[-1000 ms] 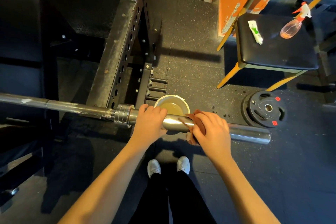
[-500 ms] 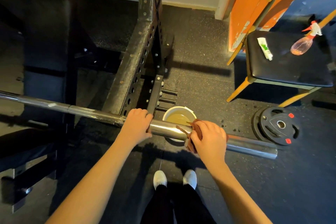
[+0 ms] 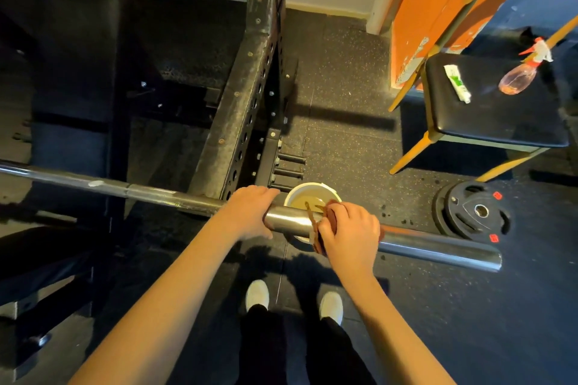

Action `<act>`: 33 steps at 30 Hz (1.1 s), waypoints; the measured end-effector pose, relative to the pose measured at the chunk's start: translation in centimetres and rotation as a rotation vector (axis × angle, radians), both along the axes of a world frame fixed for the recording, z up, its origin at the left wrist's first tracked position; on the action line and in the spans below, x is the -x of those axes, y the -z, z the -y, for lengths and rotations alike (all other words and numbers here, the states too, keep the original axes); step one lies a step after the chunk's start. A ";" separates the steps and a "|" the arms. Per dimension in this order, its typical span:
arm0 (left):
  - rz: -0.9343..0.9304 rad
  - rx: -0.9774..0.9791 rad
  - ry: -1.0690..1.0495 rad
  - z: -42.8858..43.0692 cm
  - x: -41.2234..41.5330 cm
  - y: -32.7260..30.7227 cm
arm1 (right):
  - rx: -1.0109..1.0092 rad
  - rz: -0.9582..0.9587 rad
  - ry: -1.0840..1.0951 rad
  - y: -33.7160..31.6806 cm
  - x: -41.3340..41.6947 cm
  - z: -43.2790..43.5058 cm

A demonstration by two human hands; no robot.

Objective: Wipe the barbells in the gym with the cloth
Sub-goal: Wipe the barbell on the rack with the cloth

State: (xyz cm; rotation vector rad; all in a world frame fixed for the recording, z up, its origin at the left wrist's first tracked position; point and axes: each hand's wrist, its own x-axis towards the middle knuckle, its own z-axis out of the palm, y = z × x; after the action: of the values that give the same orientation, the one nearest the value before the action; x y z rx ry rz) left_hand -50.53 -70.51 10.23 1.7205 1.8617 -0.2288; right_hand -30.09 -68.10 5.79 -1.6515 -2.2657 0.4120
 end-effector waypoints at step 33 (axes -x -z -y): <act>0.010 0.165 0.102 -1.2 3.7 0.2 | -0.018 0.051 -0.235 0.6 3.9 2.8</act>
State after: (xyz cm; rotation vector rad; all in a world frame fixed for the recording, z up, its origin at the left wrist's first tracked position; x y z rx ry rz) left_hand -54.24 -69.33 10.05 1.7001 1.6997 -0.4024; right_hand -33.94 -70.93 5.16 -1.4061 -2.5036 0.4055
